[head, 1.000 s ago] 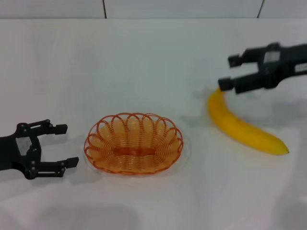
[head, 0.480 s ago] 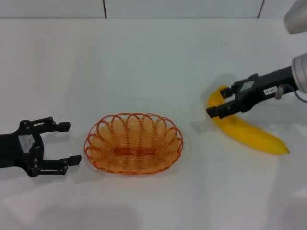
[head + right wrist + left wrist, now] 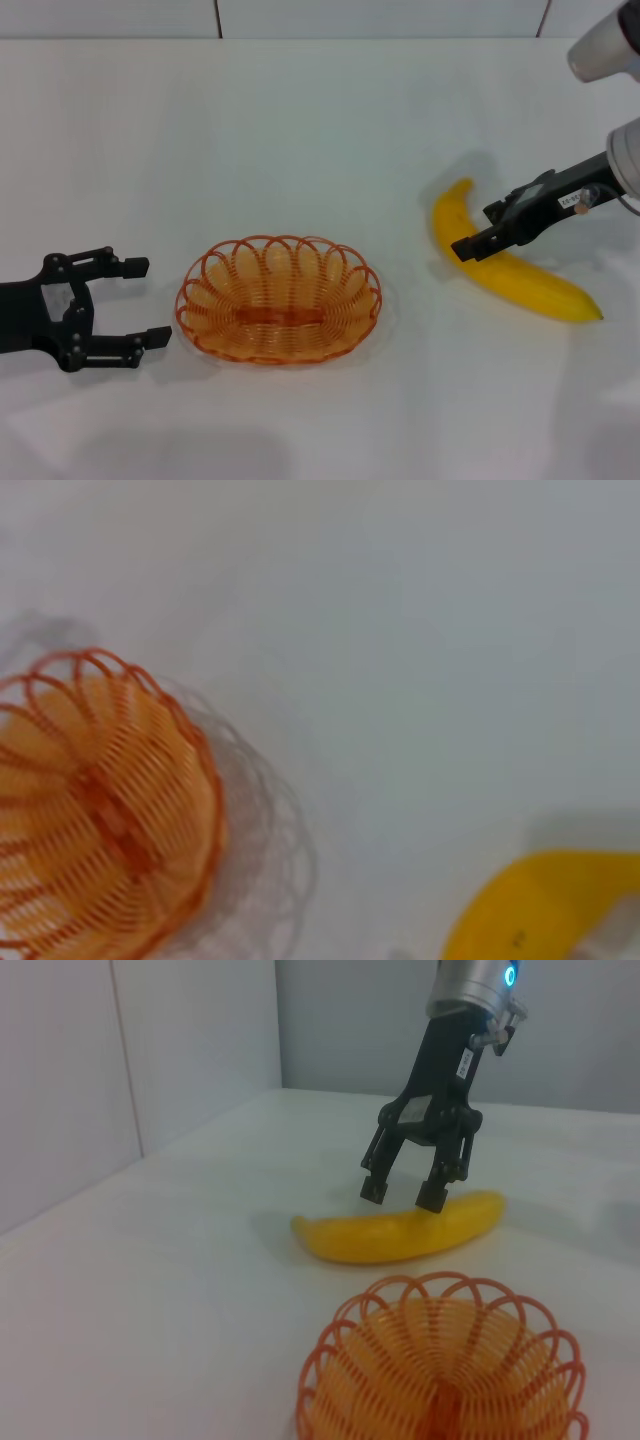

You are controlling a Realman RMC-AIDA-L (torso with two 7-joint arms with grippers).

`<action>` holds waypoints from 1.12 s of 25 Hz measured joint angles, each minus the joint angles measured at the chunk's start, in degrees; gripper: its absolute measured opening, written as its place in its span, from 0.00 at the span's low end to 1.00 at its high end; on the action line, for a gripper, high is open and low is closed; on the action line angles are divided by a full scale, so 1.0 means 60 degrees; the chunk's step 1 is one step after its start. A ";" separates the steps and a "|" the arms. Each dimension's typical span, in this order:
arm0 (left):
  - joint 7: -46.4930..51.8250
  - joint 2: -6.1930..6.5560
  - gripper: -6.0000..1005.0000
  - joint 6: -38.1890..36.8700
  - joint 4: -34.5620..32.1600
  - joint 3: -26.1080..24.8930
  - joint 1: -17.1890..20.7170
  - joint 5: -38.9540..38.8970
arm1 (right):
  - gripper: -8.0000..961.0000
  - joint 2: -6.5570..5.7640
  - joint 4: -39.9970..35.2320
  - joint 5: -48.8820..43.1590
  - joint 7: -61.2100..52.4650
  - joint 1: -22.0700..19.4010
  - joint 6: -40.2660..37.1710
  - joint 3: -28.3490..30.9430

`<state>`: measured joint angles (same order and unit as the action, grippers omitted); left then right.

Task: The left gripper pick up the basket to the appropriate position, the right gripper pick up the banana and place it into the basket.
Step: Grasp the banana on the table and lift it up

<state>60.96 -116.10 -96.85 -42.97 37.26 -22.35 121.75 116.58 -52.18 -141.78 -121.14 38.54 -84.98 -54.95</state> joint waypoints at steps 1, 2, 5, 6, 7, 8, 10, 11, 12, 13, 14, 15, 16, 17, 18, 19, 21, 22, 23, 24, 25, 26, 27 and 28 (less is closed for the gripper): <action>0.0000 0.0000 0.88 0.0000 0.0000 0.0002 0.0000 0.0006 | 0.92 0.0001 -0.0002 -0.0150 -0.0080 0.0044 0.0012 -0.0002; 0.0000 0.0000 0.88 0.0000 0.0000 0.0002 -0.0004 0.0016 | 0.92 0.0005 0.0001 -0.0263 -0.0139 0.0073 0.0018 -0.0006; 0.0010 0.0000 0.88 0.0000 0.0000 0.0002 -0.0015 0.0028 | 0.92 0.0011 0.0062 -0.0448 -0.0217 0.0112 0.0053 -0.0024; 0.0013 0.0000 0.88 0.0000 0.0000 0.0001 -0.0020 0.0027 | 0.92 0.0011 0.0090 -0.0482 -0.0224 0.0119 0.0084 -0.0032; 0.0014 0.0000 0.88 0.0000 0.0000 0.0002 -0.0023 0.0022 | 0.92 0.0011 0.0111 -0.0503 -0.0236 0.0122 0.0120 -0.0035; 0.0015 0.0000 0.88 0.0000 0.0000 0.0001 -0.0027 0.0012 | 0.92 0.0010 0.0119 -0.0522 -0.0250 0.0122 0.0153 -0.0036; 0.0022 0.0000 0.88 0.0000 0.0000 -0.0004 -0.0029 -0.0007 | 0.92 0.0012 0.0125 -0.0580 -0.0298 0.0112 0.0160 -0.0054; 0.0024 0.0000 0.88 0.0000 0.0000 -0.0005 -0.0028 -0.0012 | 0.92 0.0017 0.0126 -0.0604 -0.0325 0.0105 0.0161 -0.0080; 0.0025 0.0000 0.88 0.0000 0.0000 -0.0006 -0.0029 -0.0016 | 0.92 0.0019 0.0136 -0.0617 -0.0341 0.0103 0.0168 -0.0111; 0.0024 0.0000 0.88 0.0000 0.0000 -0.0005 -0.0028 -0.0018 | 0.92 0.0023 0.0161 -0.0623 -0.0354 0.0104 0.0185 -0.0144; 0.0020 0.0000 0.88 0.0000 0.0000 -0.0002 -0.0029 -0.0019 | 0.92 0.0024 0.0222 -0.0628 -0.0358 0.0111 0.0216 -0.0175; 0.0015 0.0000 0.88 -0.0001 0.0000 -0.0002 -0.0028 -0.0020 | 0.92 0.0022 0.0300 -0.0634 -0.0361 0.0126 0.0252 -0.0191; 0.0015 0.0000 0.88 -0.0003 0.0000 0.0000 -0.0027 -0.0024 | 0.92 0.0023 0.0407 -0.0649 -0.0361 0.0139 0.0289 -0.0209; 0.0017 0.0000 0.88 -0.0005 0.0000 0.0001 -0.0027 -0.0027 | 0.92 0.0023 0.0499 -0.0670 -0.0363 0.0148 0.0327 -0.0234; 0.0019 0.0000 0.88 -0.0005 0.0000 0.0001 -0.0026 -0.0030 | 0.91 0.0022 0.0583 -0.0698 -0.0363 0.0152 0.0364 -0.0259; 0.0020 0.0000 0.88 -0.0006 0.0000 0.0001 -0.0026 -0.0034 | 0.90 0.0022 0.0659 -0.0721 -0.0364 0.0157 0.0401 -0.0289; 0.0020 -0.0004 0.88 -0.0009 0.0000 0.0001 -0.0034 -0.0038 | 0.88 0.0023 0.0752 -0.0737 -0.0366 0.0173 0.0450 -0.0320; 0.0022 -0.0007 0.88 -0.0013 0.0000 0.0001 -0.0043 -0.0039 | 0.87 0.0022 0.0787 -0.0738 -0.0366 0.0190 0.0475 -0.0327; 0.0027 -0.0011 0.88 -0.0016 0.0000 0.0001 -0.0055 -0.0041 | 0.86 0.0023 0.0810 -0.0739 -0.0367 0.0207 0.0488 -0.0332; 0.0033 -0.0012 0.88 -0.0020 0.0000 0.0001 -0.0060 -0.0042 | 0.85 0.0023 0.0827 -0.0741 -0.0368 0.0223 0.0498 -0.0335; 0.0040 -0.0012 0.88 -0.0024 0.0000 0.0001 -0.0062 -0.0043 | 0.85 0.0023 0.0831 -0.0741 -0.0372 0.0228 0.0502 -0.0334; 0.0044 -0.0014 0.88 -0.0027 0.0000 0.0001 -0.0063 -0.0045 | 0.84 0.0023 0.0834 -0.0743 -0.0387 0.0228 0.0508 -0.0335; 0.0045 -0.0015 0.88 -0.0028 0.0000 0.0001 -0.0063 -0.0046 | 0.83 0.0023 0.0835 -0.0745 -0.0413 0.0228 0.0522 -0.0335; 0.0046 -0.0015 0.88 -0.0029 0.0000 0.0001 -0.0064 -0.0047 | 0.82 0.0023 0.0836 -0.0746 -0.0443 0.0228 0.0532 -0.0347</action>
<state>61.24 -116.19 -97.03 -42.98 37.27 -22.74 121.47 116.72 -47.16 -146.25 -123.79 39.91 -81.78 -57.03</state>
